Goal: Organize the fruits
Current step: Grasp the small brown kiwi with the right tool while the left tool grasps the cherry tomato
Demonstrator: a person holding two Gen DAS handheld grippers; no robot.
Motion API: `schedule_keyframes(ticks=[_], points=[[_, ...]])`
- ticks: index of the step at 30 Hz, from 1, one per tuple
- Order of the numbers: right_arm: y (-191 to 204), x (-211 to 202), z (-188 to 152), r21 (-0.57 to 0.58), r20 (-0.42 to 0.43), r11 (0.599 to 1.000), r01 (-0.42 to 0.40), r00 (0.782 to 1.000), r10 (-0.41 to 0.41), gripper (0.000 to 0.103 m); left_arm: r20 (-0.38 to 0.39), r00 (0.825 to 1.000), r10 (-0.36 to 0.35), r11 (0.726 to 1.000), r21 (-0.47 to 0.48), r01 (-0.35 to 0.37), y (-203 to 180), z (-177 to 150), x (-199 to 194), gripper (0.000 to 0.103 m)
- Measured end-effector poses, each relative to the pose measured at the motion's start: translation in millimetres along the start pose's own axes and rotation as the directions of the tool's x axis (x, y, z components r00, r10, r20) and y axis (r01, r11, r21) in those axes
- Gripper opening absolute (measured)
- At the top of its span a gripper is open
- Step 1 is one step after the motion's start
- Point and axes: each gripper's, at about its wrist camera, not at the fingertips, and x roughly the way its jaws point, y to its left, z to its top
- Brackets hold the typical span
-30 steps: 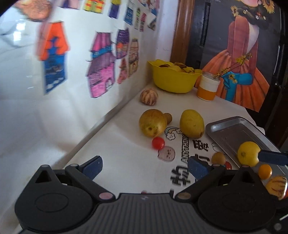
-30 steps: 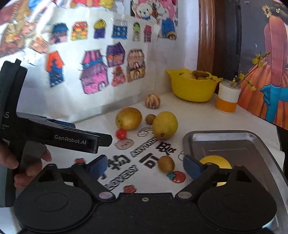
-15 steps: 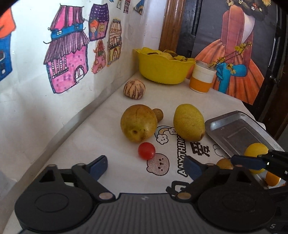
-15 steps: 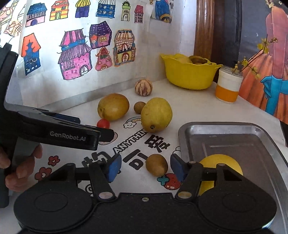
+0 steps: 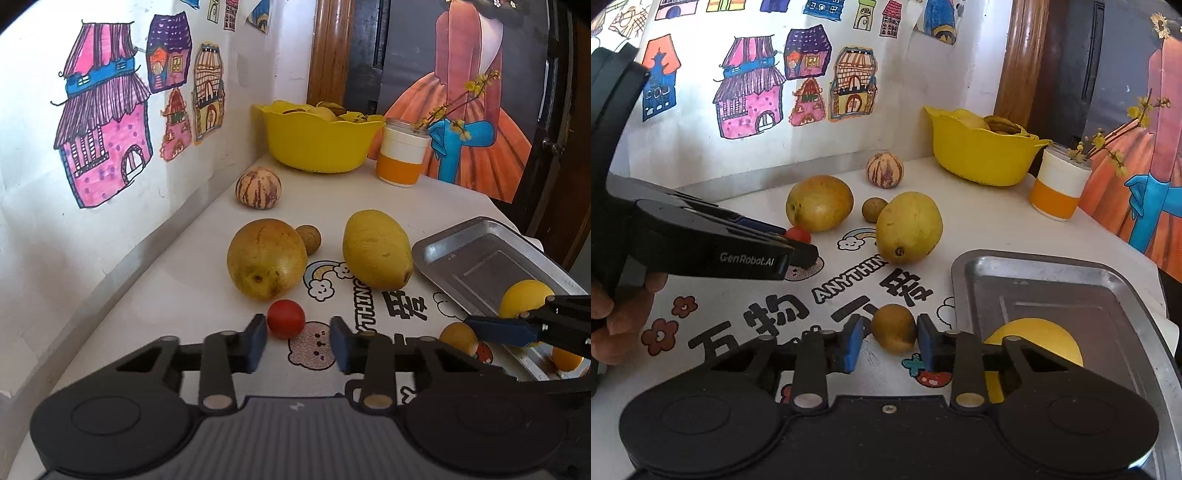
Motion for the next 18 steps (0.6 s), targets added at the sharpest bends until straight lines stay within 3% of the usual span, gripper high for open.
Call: schedule_keyframes(ticks=[3,7,18], points=[[0,0,0,0.004,0.003,1.000,-0.009,1.000,0.009,0.029,-0.001,1.000,0.019,1.000,0.007,-0.019,0,2,2,0.029],[0,-3,-1,0.010,0.008,0.999,-0.032,0.999,0.032,0.029,-0.002,1.000,0.031,0.999,0.016,-0.031,-1,3,4,0.025],[-1,-34,-10,0.037,0.053,0.997,-0.065,0.997,0.063,0.029,-0.029,0.999,-0.040,0.999,0.020,0.040,-12,-7,-15,0.024]])
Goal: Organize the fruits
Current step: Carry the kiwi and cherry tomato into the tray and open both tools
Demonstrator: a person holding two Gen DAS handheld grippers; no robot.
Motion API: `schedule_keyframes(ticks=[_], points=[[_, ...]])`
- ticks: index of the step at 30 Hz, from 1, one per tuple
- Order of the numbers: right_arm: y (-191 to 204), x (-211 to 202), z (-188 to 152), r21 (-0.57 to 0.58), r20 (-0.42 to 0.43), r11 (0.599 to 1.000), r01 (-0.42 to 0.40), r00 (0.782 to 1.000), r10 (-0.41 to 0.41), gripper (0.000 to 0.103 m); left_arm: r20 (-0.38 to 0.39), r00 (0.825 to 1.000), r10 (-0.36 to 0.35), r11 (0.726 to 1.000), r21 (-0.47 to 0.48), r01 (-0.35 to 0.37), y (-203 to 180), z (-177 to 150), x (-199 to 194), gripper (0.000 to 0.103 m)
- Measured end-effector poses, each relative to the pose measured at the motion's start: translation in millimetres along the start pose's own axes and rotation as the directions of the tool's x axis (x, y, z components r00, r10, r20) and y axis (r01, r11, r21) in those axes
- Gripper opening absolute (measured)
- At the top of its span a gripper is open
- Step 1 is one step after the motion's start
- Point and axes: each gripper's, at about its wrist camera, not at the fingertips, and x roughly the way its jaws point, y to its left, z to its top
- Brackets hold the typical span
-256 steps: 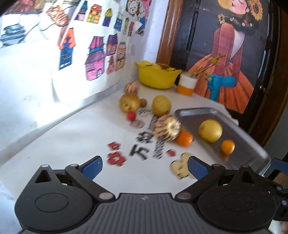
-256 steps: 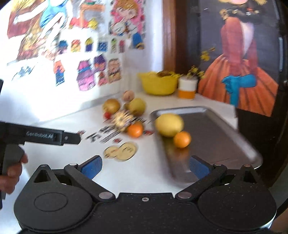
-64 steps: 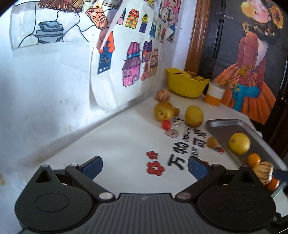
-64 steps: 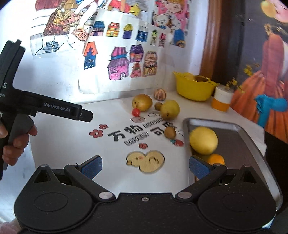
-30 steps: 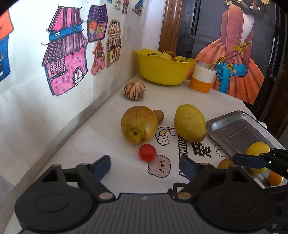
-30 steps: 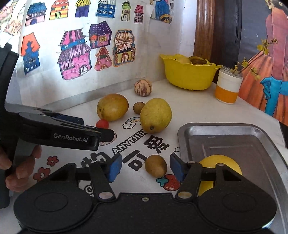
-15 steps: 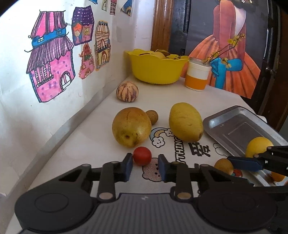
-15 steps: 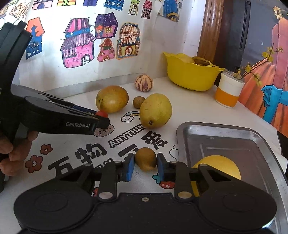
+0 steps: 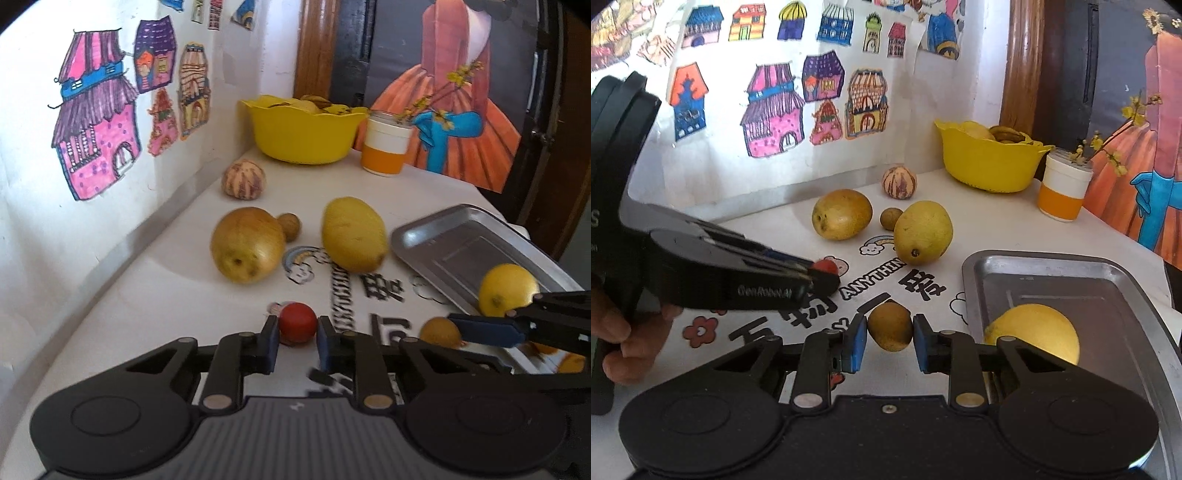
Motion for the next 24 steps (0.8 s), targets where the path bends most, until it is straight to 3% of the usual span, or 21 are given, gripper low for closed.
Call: schedule_keyframes(ticks=[9,18,24], points=[[-15,-47,-11,0.065,0.082,0.998,0.026,0.996,-0.032,0.029,-0.010,0.997,-0.073,0.997,0.006,0.073,-31,-7,-17,0.024],[-66,-95,-33,0.190,0.131,0.974,0.125,0.980,-0.151,0.029,0.015,0.990,-0.141,0.990,0.019,0.140,-70,-8,-37,0.024],[-99,-111,-59,0.267,0.119,0.941,0.205,0.963,-0.244,0.029,0.036,0.981,-0.193,0.980,0.064,0.190,-110,-5,-51,0.024]])
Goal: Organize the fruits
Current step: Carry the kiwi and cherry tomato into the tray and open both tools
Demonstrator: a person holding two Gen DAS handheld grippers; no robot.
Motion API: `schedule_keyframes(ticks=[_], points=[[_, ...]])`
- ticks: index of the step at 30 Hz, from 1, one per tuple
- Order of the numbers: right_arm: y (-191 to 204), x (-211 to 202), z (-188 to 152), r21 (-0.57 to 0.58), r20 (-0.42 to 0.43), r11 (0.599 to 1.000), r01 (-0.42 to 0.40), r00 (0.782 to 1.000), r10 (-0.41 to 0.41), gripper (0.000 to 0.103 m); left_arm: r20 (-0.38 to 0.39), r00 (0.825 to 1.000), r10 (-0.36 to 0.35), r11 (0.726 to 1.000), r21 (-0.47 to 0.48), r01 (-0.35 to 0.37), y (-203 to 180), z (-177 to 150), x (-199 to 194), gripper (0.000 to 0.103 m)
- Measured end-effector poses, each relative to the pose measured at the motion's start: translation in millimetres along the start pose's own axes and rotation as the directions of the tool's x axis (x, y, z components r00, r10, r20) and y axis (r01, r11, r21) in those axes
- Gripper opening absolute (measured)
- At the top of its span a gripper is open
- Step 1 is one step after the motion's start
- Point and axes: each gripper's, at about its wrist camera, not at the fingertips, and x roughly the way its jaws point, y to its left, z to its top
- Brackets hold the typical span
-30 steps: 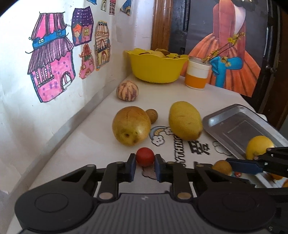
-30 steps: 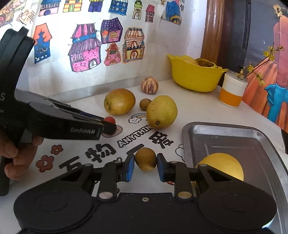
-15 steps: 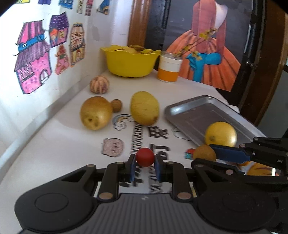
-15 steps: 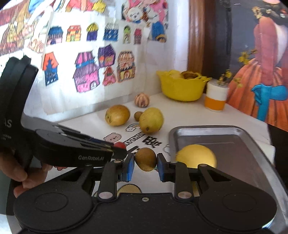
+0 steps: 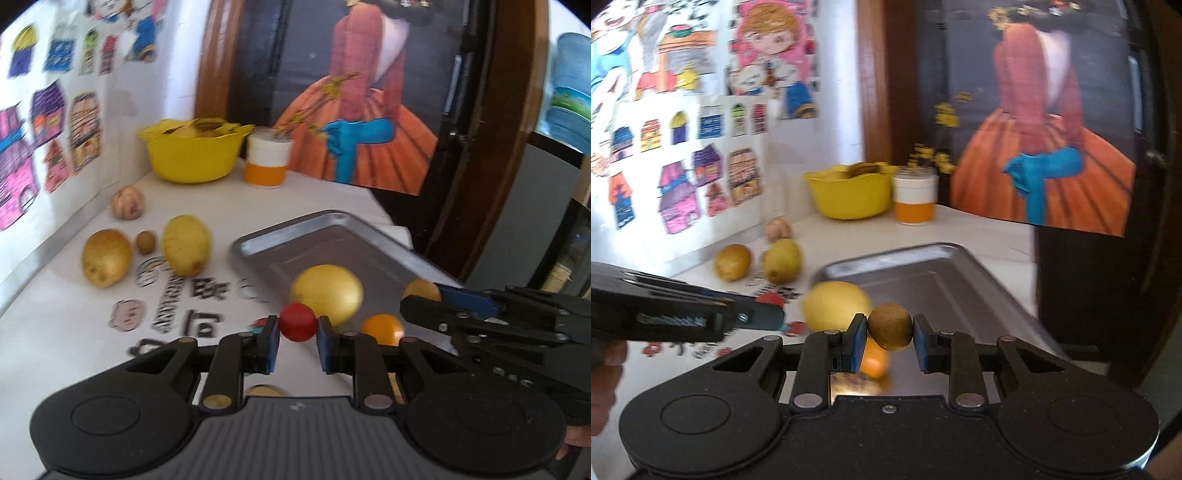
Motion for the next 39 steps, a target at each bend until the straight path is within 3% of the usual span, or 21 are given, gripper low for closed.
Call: schedule_keyframes(ticks=[15,26,29,32,33,35,37,39], points=[[-55,-10,-34,0.128,-0.027,0.991,0.030,0.999,-0.027,0.029,-0.053,0.998,-0.046,0.994,0.099,0.051,-82,8,31,0.024],[-57,-13,-37,0.150,-0.018,0.988,0.023,1.000,-0.020,0.032,-0.078,0.997,-0.029,0.993,0.111,0.038,-96,8,41,0.024],[-55,-14,-36,0.149,-0.014,0.988,0.030,1.000,-0.028,0.033,-0.077,0.996,-0.035,0.995,0.094,0.043,-93,10,39,0.029],[-52,-18,-33,0.139,-0.006,0.989,0.048,0.999,-0.047,0.044,-0.063,0.997,-0.044,0.997,0.063,0.048,-88,12,34,0.042],[-51,-20,-32,0.136,-0.001,0.989,0.054,0.999,-0.054,0.050,-0.052,0.997,-0.048,0.997,0.050,0.051,-86,13,31,0.052],[-49,-25,-30,0.133,0.008,0.989,0.069,0.997,-0.071,0.070,-0.027,0.998,-0.048,0.998,0.026,0.049,-83,14,24,0.068],[-46,-32,-27,0.133,0.022,0.987,0.094,0.995,-0.098,0.097,0.003,0.999,-0.045,0.999,0.002,0.045,-79,16,18,0.082],[-43,-38,-24,0.127,0.038,0.986,0.110,0.993,-0.115,0.102,0.038,0.999,-0.030,0.999,-0.025,0.031,-73,17,9,0.097]])
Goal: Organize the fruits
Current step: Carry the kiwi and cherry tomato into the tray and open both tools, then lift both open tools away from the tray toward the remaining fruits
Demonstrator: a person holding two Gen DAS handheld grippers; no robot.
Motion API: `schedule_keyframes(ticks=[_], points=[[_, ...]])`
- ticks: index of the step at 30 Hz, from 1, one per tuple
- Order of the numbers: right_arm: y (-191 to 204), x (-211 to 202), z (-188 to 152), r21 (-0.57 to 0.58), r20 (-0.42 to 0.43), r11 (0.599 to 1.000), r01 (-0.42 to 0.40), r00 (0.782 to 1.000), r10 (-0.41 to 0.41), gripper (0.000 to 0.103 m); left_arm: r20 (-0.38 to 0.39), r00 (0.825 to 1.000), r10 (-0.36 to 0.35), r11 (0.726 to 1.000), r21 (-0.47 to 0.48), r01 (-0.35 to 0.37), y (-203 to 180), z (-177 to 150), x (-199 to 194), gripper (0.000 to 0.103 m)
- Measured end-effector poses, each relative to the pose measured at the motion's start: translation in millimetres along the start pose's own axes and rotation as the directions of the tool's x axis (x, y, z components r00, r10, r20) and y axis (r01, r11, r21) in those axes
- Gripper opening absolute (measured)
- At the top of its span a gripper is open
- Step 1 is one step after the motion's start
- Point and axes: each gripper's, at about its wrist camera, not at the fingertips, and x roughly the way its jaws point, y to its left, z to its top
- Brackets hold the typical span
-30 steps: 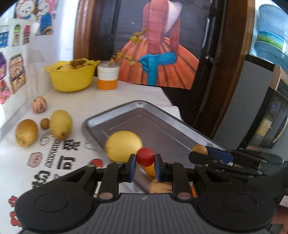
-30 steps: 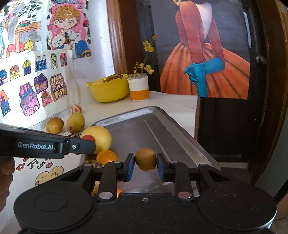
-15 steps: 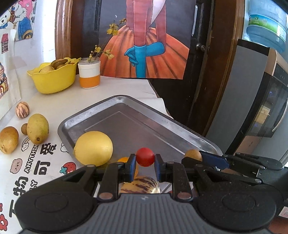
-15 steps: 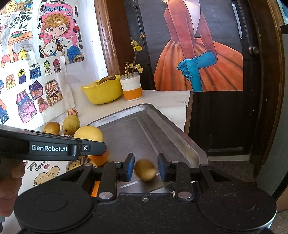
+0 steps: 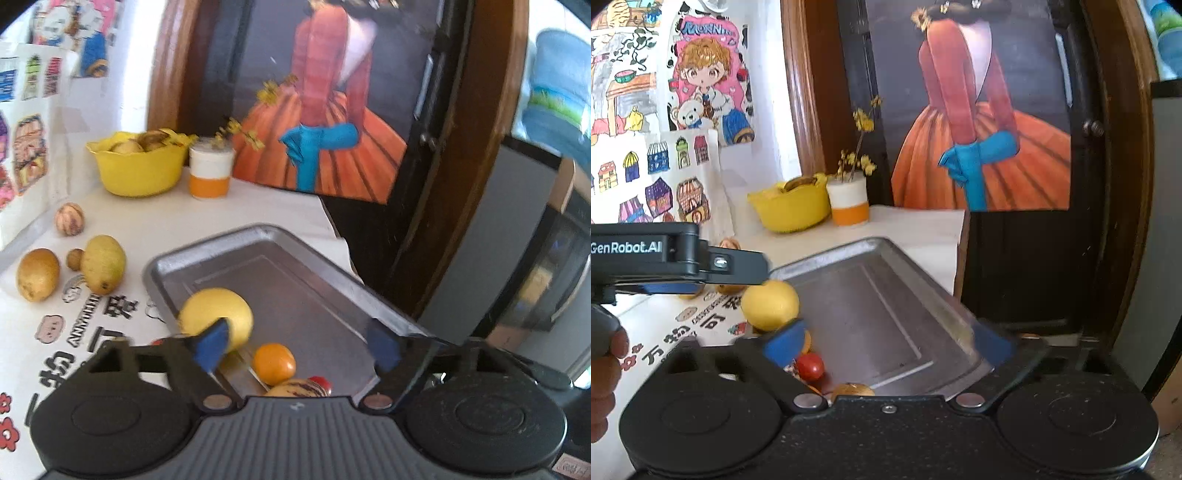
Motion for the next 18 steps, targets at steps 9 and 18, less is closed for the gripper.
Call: schedule_keyframes(ticks=[9,18], points=[[37,-27,3,-0.105,-0.022,0.994,-0.024,1.000,0.022,0.102,0.076,0.989,0.126,0.990,-0.076,-0.120,40,-9,-50,0.102],[103,-46,8,-0.233,-0.096,0.946,-0.228,0.973,0.211,0.102,0.039,0.954,0.297,0.947,-0.137,-0.290,109,-37,-110,0.103]])
